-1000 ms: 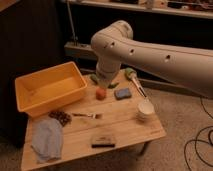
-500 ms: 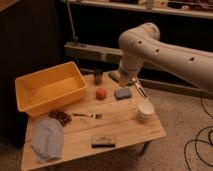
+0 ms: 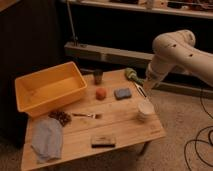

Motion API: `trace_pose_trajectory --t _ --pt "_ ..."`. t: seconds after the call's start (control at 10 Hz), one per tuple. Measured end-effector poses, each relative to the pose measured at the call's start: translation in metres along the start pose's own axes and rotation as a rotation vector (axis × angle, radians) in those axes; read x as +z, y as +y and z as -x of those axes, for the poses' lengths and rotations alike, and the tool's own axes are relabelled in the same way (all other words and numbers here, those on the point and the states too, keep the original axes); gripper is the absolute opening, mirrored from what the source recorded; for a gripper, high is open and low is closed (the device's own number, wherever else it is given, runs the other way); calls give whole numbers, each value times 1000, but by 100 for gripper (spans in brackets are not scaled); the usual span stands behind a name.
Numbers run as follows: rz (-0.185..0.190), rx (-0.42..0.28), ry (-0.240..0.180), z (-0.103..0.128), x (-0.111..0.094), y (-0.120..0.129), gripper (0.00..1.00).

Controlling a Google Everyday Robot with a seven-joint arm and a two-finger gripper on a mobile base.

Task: Place pepper in paper cup

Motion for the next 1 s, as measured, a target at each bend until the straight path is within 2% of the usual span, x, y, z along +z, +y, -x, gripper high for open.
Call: trace_pose_trajectory --t 0.2,0.4,0.6,0.8,1.0 --pt "19 -10 70 -33 7 3 0" --pt "41 -13 103 -47 15 10 0" --pt "59 -20 156 -70 27 15 0" --pt "85 -46 200 -70 43 22 0" --pt "108 -48 253 -79 60 24 0"
